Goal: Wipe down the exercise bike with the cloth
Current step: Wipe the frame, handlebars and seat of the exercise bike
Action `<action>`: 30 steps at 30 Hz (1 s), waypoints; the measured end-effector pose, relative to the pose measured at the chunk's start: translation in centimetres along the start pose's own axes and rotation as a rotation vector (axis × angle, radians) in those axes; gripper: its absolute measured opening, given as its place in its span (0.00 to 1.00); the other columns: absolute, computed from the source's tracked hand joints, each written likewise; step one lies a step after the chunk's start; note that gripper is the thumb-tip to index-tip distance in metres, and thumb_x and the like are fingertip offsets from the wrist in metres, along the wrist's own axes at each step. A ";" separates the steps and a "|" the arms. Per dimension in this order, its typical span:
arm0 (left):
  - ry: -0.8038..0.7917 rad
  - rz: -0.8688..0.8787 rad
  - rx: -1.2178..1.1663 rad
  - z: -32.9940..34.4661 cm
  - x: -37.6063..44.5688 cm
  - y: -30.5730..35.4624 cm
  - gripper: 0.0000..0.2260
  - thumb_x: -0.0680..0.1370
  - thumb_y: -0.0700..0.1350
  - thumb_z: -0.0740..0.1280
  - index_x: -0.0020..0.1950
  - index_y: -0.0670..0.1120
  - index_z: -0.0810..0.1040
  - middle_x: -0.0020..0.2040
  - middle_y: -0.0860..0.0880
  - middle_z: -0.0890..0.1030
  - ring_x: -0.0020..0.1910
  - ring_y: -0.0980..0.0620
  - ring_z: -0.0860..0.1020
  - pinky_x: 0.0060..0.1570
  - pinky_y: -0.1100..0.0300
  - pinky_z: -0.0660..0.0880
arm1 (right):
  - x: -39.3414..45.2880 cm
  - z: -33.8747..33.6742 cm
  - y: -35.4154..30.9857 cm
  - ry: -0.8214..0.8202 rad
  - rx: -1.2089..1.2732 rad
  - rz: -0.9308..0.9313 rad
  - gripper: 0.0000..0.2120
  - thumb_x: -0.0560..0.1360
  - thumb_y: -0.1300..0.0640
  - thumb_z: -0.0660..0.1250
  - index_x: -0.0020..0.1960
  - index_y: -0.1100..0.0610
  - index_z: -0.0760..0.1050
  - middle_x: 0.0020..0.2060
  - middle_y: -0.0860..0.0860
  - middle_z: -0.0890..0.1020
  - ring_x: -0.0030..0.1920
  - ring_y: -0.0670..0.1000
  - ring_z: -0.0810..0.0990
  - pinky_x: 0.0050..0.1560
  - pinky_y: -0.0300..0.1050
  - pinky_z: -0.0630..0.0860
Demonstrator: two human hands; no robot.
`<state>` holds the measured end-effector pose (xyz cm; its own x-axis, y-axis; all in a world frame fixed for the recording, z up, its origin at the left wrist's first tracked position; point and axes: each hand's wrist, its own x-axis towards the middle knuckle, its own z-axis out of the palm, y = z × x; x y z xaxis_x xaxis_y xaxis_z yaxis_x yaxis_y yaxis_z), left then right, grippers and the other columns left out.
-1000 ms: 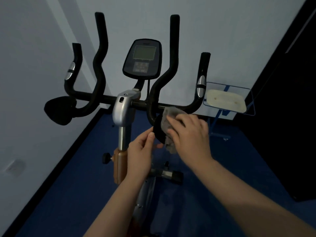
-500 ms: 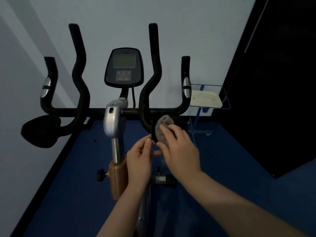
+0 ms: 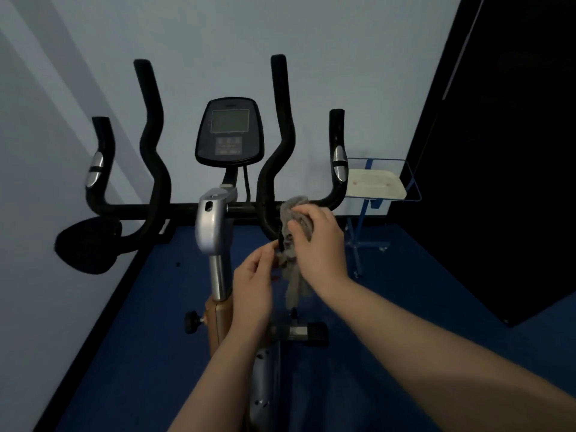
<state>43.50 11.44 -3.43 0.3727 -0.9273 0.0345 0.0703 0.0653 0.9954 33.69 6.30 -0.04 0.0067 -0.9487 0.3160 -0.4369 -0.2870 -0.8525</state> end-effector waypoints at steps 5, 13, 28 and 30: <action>-0.079 0.041 -0.060 0.3 0.2 0.8 0.14 0.84 0.45 0.57 0.66 0.48 0.77 0.60 0.51 0.83 0.60 0.54 0.80 0.60 0.58 0.76 | -1.4 -0.5 1.1 -0.124 0.007 -0.040 0.07 0.77 0.59 0.68 0.53 0.50 0.76 0.51 0.46 0.74 0.50 0.39 0.73 0.47 0.23 0.67; -0.047 0.056 -0.027 0.4 0.7 0.1 0.15 0.85 0.46 0.54 0.66 0.53 0.77 0.60 0.52 0.82 0.60 0.55 0.79 0.61 0.56 0.76 | -3.4 -1.1 1.7 -0.236 -0.044 -0.154 0.10 0.75 0.61 0.69 0.55 0.52 0.78 0.52 0.44 0.72 0.50 0.40 0.74 0.49 0.32 0.74; -0.037 0.074 -0.001 0.7 0.4 -0.2 0.16 0.85 0.46 0.53 0.67 0.50 0.77 0.59 0.56 0.82 0.59 0.58 0.79 0.59 0.61 0.74 | 3.4 -3.8 0.3 -0.130 -0.287 -0.176 0.11 0.77 0.61 0.66 0.59 0.55 0.80 0.50 0.46 0.71 0.55 0.48 0.73 0.54 0.35 0.66; -0.031 0.074 -0.009 0.5 0.3 -0.4 0.16 0.85 0.46 0.54 0.67 0.49 0.77 0.59 0.55 0.82 0.59 0.57 0.79 0.60 0.60 0.75 | 2.2 -3.6 1.0 -0.207 -0.348 -0.220 0.12 0.78 0.58 0.67 0.61 0.55 0.78 0.53 0.47 0.72 0.57 0.48 0.72 0.55 0.39 0.70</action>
<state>43.06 10.97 -3.80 0.3481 -0.9309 0.1111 0.0520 0.1375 0.9891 30.03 4.42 1.29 0.2972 -0.8867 0.3541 -0.6805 -0.4569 -0.5729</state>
